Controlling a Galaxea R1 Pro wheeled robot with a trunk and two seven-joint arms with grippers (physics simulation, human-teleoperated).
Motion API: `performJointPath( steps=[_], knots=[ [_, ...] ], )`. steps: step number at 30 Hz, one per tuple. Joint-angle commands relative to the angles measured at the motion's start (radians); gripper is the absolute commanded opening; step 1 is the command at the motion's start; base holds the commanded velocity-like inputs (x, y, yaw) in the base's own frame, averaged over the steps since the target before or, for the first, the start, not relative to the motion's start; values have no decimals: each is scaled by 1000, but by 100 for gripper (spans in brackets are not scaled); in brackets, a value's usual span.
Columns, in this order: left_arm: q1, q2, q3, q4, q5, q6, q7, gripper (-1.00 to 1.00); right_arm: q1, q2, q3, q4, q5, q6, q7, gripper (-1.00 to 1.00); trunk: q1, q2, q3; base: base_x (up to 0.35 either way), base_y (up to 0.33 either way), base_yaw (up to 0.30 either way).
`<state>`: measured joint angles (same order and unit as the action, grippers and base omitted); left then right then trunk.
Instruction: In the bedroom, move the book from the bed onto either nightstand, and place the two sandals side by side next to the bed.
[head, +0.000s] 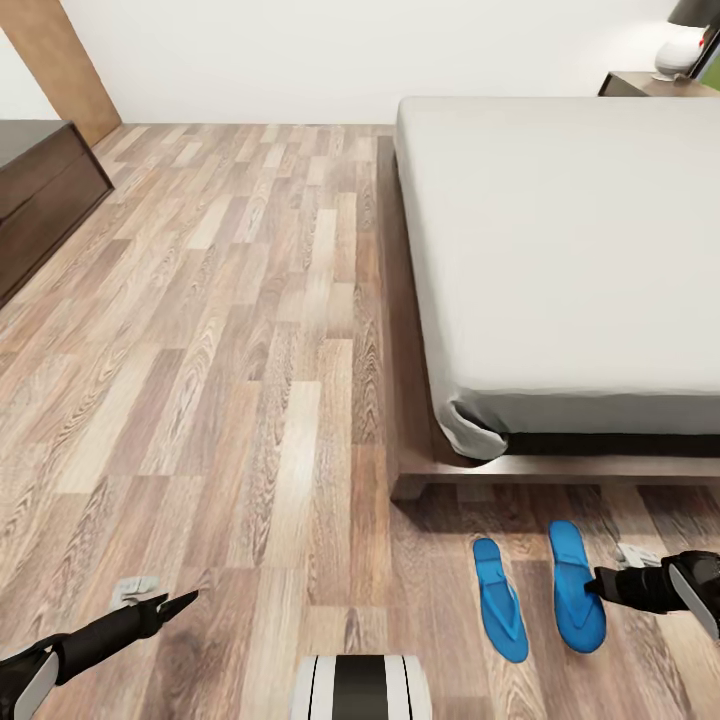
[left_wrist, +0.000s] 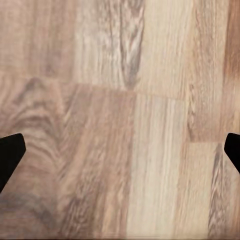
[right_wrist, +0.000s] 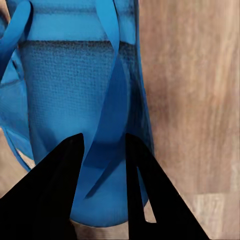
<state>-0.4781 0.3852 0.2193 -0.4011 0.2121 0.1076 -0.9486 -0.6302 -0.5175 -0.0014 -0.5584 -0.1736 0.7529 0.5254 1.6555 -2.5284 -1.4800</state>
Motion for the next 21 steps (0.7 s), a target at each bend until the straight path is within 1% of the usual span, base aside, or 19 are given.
performJointPath(
  steps=[1, 6, 8, 21],
  knots=[
    [0, 0, 2, 1, 6, 11, -4, 100, 0, 1, 0, -1, -6, 8, -3, -100, 0, 0, -1, 0, 318, 0],
    [0, -1, 2, 1, 7, 11, -4, 100, 0, 3, 0, -1, -5, 8, -3, -100, 0, 0, -1, 0, 307, 0],
    [0, 0, 2, 1, 7, 11, -4, 100, 0, 4, 0, -1, -4, 8, -3, -100, 0, 0, -1, 0, 184, 0],
    [0, 0, 2, 1, 7, 9, -4, 100, 0, 5, 0, -1, -4, 8, -3, -100, 0, 0, -1, 0, 18, 0]
  ],
)
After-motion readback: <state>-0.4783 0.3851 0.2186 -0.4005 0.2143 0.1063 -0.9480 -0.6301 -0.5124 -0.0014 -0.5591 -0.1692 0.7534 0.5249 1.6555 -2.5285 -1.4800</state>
